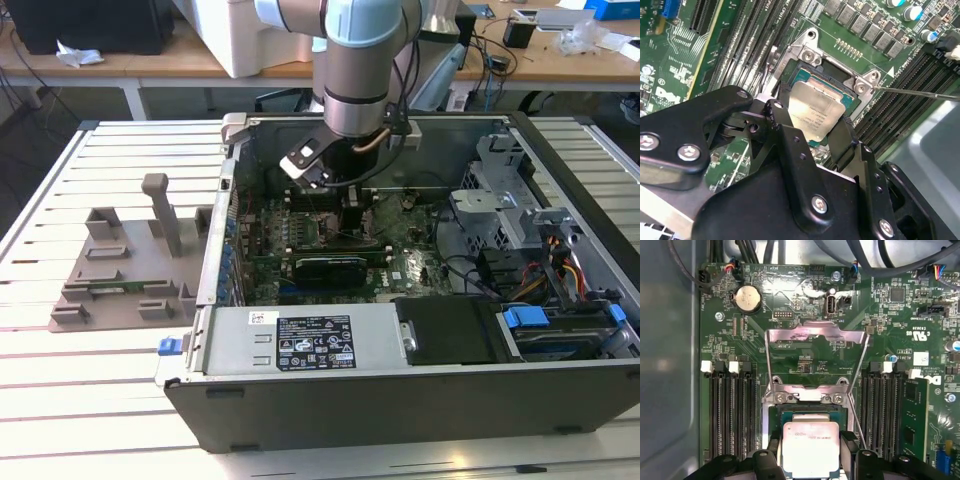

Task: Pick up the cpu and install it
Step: 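Place the cpu into insertion slot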

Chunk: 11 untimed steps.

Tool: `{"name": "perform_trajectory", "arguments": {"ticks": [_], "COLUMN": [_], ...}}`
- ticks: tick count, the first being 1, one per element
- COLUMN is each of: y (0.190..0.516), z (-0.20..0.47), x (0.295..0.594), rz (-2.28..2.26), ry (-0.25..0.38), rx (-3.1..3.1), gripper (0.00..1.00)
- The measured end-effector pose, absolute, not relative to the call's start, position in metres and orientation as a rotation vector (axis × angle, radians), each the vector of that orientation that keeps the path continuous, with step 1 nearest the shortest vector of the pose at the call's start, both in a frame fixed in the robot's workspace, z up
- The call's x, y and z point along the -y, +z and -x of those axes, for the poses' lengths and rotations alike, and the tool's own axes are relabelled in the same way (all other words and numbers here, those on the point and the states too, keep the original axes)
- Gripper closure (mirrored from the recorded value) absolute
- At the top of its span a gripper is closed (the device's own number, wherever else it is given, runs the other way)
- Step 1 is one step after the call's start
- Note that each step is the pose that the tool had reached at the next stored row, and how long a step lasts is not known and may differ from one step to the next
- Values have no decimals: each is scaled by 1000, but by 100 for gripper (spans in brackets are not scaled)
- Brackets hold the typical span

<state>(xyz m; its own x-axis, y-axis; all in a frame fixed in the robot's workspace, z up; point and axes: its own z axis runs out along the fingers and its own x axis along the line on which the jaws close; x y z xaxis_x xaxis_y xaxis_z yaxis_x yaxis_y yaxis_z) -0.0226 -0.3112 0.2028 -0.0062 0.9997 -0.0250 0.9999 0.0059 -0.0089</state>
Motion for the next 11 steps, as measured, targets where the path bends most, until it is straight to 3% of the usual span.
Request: {"name": "perform_trajectory", "arguments": {"ticks": [11], "y": [197], "z": [21], "x": [310], "rz": [-2224], "ry": [-38], "rx": [-2202], "gripper": [46]}}
